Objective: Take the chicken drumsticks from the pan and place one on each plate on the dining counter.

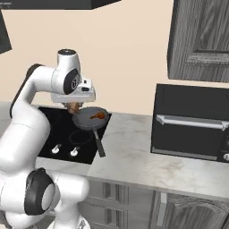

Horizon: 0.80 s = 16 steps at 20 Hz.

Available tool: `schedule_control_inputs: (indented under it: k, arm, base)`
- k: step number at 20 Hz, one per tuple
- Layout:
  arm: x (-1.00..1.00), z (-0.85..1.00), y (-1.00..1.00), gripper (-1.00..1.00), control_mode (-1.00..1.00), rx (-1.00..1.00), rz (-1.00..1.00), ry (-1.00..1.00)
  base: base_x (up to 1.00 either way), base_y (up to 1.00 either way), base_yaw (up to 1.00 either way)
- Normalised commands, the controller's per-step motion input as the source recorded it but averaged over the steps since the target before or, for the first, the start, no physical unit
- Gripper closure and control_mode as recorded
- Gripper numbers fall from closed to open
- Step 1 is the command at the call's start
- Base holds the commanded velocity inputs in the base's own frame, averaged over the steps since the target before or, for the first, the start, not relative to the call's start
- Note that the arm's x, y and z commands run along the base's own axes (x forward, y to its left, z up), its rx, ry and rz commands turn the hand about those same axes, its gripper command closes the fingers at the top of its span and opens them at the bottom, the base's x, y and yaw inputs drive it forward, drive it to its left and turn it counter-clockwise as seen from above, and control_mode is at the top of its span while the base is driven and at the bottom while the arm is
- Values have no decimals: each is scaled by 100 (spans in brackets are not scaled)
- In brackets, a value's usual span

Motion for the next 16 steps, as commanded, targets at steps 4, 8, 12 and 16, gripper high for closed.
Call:
schedule_control_inputs:
  k: [4, 8, 12, 16]
  arm:
    - [-100, 2, -18, 100, -100, 0, -29, -5]
    - [-70, 0, -6, 100, -100, 0, -18, -13]
    - [-60, 0, -4, 100, -100, -2, -20, -15]
    - [0, 0, 0, 100, 100, 0, 0, 0]
  base:
    - [0, 0, 0]
    - [0, 0, 0]
    - [0, 0, 0]
    - [-52, -3, -63]
